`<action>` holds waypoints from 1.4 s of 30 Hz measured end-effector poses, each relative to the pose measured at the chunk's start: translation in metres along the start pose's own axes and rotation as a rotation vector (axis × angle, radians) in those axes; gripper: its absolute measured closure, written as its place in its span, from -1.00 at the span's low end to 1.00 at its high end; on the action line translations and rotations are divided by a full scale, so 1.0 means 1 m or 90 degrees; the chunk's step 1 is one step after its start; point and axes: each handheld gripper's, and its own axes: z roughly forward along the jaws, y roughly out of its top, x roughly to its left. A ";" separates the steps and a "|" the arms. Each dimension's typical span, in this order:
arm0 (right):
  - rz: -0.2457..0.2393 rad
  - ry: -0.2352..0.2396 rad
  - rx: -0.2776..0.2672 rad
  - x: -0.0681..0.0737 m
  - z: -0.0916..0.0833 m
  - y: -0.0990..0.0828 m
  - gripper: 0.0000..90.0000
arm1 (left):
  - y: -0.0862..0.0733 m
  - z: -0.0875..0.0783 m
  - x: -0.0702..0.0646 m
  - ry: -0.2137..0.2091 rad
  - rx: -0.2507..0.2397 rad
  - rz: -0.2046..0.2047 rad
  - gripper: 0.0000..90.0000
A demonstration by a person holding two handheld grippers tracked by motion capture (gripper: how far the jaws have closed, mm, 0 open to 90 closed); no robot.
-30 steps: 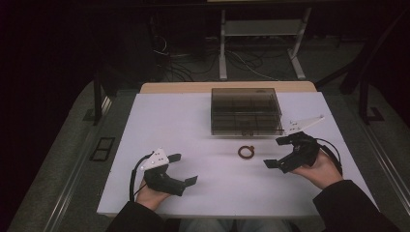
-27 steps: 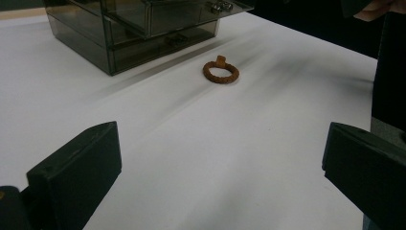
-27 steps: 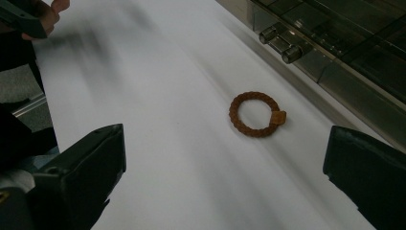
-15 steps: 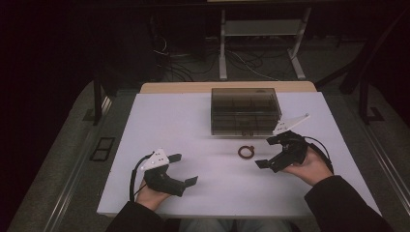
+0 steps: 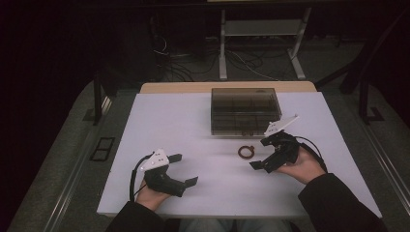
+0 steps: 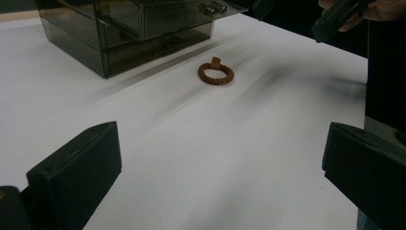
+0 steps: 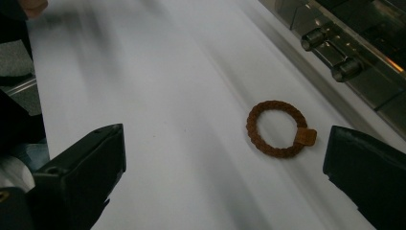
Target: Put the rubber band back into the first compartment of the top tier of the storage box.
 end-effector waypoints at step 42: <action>-0.013 0.031 0.058 -0.006 0.056 -0.001 -0.99 | 0.000 0.001 -0.002 -0.008 0.007 0.007 -1.00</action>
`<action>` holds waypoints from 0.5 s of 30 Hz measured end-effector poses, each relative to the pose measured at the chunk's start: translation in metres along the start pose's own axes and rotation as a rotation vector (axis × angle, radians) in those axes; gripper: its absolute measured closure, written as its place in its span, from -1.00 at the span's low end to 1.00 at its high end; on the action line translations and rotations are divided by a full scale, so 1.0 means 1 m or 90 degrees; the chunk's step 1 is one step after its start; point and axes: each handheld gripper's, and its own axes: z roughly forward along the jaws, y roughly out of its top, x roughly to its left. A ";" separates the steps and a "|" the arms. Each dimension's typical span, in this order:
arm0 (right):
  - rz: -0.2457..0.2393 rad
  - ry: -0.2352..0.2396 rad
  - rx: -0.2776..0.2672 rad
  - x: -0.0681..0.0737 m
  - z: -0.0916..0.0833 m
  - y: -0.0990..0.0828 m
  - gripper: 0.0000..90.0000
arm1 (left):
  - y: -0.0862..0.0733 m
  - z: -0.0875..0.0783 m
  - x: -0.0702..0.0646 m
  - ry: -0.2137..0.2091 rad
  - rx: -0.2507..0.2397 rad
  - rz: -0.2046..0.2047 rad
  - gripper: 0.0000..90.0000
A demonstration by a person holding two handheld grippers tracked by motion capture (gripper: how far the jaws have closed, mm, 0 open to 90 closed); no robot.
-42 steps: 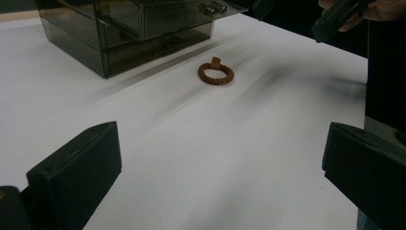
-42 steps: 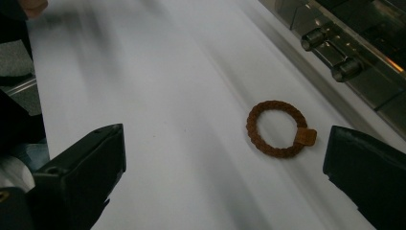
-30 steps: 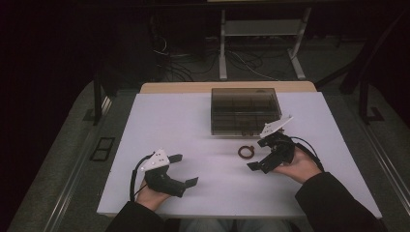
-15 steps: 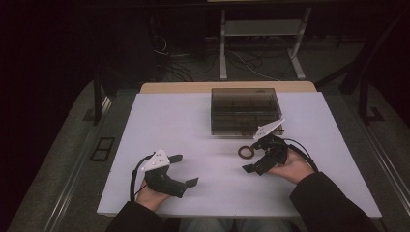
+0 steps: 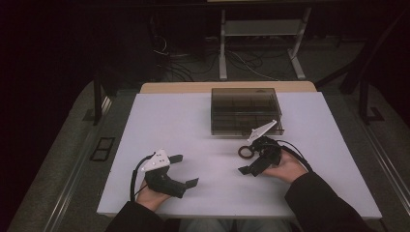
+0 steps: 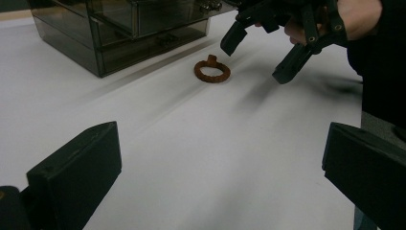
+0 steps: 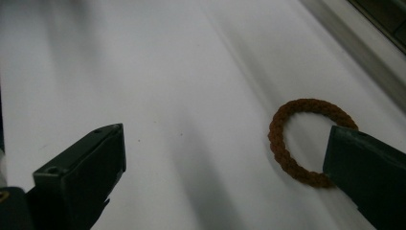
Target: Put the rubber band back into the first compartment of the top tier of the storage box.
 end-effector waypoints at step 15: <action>0.006 -0.011 0.016 -0.012 0.018 -0.003 -0.86 | 0.000 0.000 -0.001 -0.003 0.003 0.005 -1.00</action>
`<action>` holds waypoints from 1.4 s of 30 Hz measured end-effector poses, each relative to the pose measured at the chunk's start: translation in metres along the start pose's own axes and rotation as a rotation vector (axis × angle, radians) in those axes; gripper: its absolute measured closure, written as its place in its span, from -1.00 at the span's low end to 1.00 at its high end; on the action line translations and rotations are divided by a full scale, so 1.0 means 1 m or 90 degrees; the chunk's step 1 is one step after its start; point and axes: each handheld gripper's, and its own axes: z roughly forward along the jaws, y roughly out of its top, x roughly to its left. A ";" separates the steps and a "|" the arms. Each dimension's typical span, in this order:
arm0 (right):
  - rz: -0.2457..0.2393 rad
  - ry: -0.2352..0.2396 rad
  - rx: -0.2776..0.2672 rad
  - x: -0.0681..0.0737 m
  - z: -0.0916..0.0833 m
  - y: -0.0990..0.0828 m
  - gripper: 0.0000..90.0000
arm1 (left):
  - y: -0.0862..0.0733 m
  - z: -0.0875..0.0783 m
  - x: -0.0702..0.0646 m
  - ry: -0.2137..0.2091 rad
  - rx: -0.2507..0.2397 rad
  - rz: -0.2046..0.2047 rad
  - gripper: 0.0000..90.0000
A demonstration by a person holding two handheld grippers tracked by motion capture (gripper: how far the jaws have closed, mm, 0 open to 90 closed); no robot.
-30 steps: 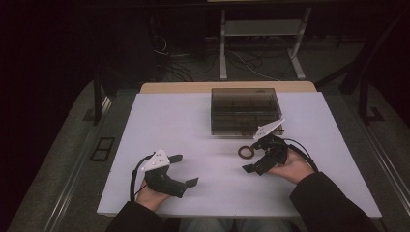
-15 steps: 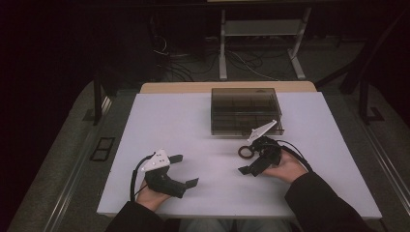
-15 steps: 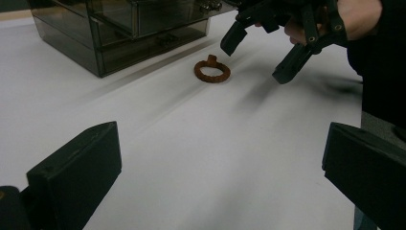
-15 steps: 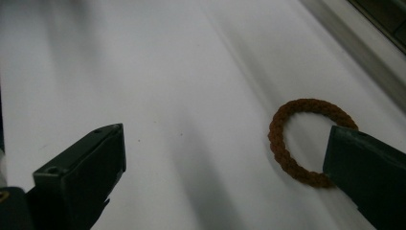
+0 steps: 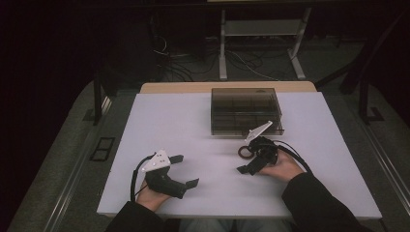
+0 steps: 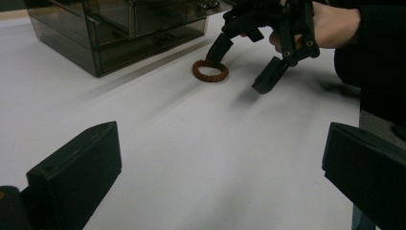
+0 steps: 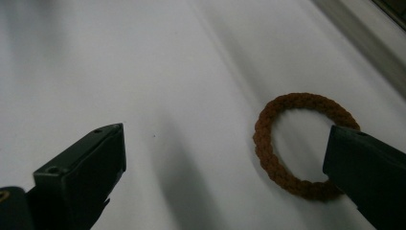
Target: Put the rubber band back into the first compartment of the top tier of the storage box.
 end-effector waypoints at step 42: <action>-0.030 -0.047 -0.017 -0.010 -0.001 -0.002 0.63 | 0.000 0.001 -0.001 -0.004 0.000 0.000 -1.00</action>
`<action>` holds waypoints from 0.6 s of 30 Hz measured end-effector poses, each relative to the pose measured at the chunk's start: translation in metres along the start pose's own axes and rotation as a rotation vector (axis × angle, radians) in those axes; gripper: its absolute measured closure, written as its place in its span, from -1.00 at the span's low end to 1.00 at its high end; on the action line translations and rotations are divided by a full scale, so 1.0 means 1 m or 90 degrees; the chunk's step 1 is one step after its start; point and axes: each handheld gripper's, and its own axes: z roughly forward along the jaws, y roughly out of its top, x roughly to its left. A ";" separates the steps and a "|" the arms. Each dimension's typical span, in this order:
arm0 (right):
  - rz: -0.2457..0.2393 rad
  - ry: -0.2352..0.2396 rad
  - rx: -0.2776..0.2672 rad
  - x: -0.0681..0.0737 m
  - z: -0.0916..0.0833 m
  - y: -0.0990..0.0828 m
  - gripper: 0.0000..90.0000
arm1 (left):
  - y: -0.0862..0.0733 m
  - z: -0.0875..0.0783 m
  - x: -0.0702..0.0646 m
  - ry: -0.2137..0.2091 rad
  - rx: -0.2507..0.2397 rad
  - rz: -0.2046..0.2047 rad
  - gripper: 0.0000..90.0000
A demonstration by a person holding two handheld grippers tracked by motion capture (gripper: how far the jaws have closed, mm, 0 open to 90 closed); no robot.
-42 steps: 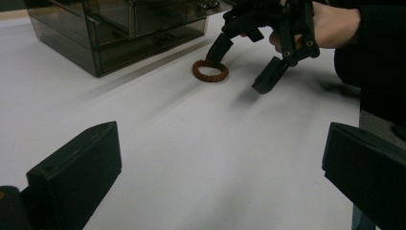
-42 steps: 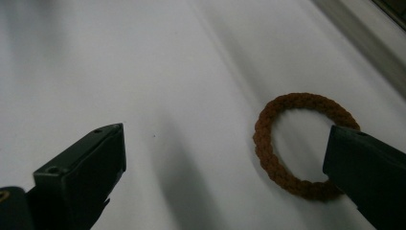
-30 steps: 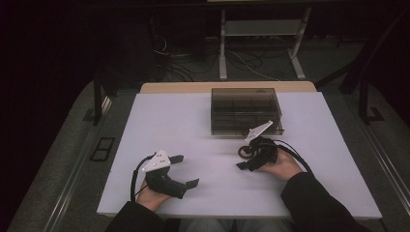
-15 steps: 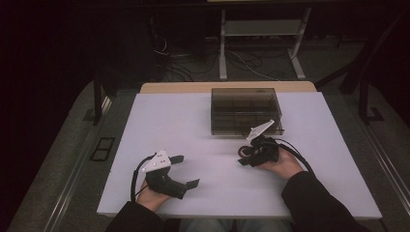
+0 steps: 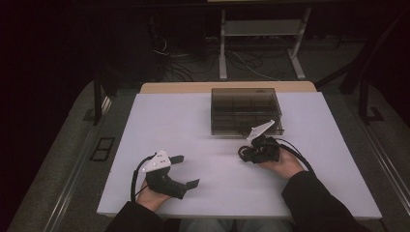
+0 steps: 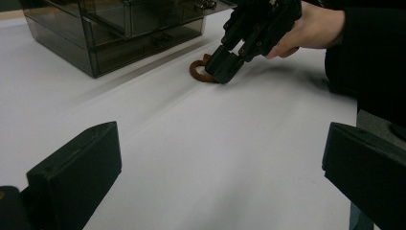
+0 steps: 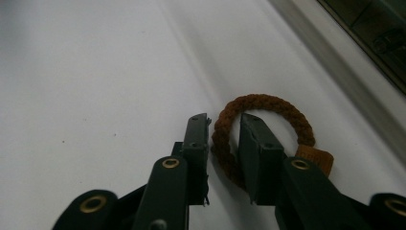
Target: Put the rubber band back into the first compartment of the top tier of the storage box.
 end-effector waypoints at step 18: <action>0.028 0.031 -0.005 -0.002 -0.005 0.000 0.86 | 0.000 0.000 0.000 -0.001 0.001 0.000 -1.00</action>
